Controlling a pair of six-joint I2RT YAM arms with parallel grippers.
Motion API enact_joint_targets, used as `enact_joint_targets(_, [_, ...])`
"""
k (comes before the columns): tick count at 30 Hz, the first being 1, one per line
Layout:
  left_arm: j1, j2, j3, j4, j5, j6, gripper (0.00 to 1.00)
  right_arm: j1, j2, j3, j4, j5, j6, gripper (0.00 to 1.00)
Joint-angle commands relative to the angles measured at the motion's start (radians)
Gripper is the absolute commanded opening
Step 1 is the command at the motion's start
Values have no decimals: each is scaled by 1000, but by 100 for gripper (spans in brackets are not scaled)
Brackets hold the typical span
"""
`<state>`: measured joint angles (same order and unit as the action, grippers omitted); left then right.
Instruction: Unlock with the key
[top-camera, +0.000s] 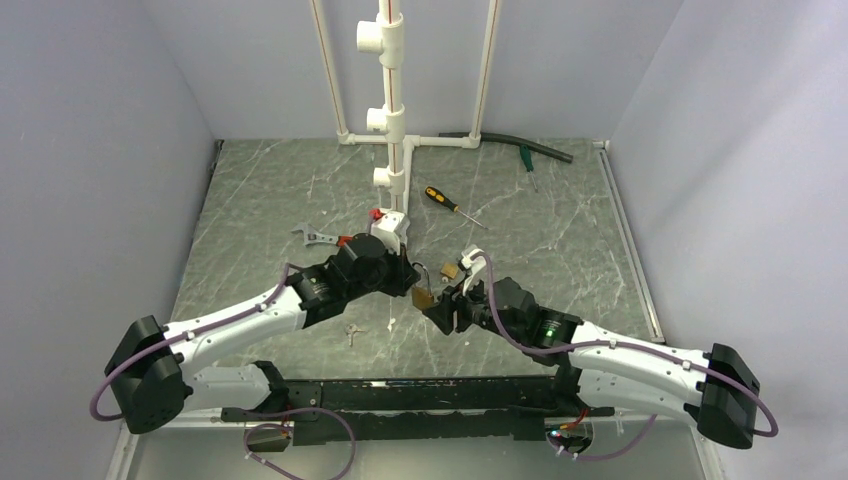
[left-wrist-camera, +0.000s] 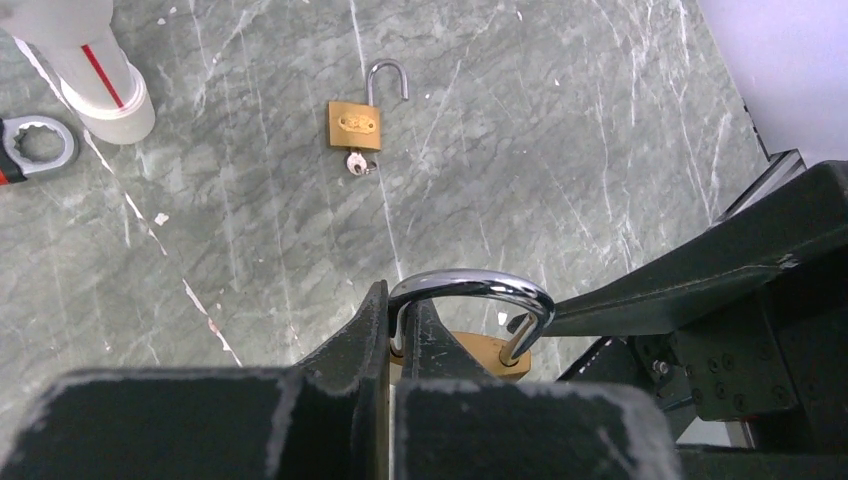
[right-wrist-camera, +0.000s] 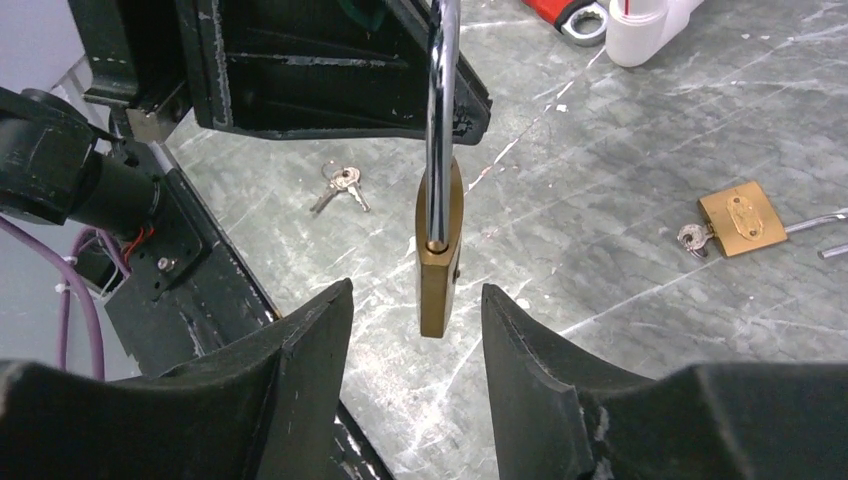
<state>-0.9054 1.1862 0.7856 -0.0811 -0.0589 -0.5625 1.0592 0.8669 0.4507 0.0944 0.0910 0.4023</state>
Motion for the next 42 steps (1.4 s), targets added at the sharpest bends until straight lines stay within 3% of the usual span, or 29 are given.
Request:
enact_joint_targets(1, [-6,-47,61,36,10,-51,0,-4,21,-1,110,-17,-2,50])
enact_joint_targets(7, [-8,-56,65,42,5,-81,0,-4,43,-5,150,12,7,40])
enact_joint_targets(19, [-10,-88,65,58,-19,-91,0,-5,122,0,210,18,48,38])
enact_joint_targets(31, [-10,-91,55,71,-12,-99,0,-5,121,3,220,65,46,29])
enact_joint_targets(33, [-10,-90,54,73,-8,-99,0,-5,123,6,217,68,44,24])
enact_joint_targets(36, [-9,-90,51,73,-1,-98,0,-5,131,13,204,76,46,4])
enact_joint_targets(38, [-9,-91,53,73,-2,-99,0,-6,135,17,193,82,52,0])
enact_joint_targets(39, [-10,-92,51,73,0,-96,7,-5,132,16,193,86,54,0])
enact_joint_targets(42, [-10,-105,36,73,6,-84,40,-5,116,16,183,107,61,0])
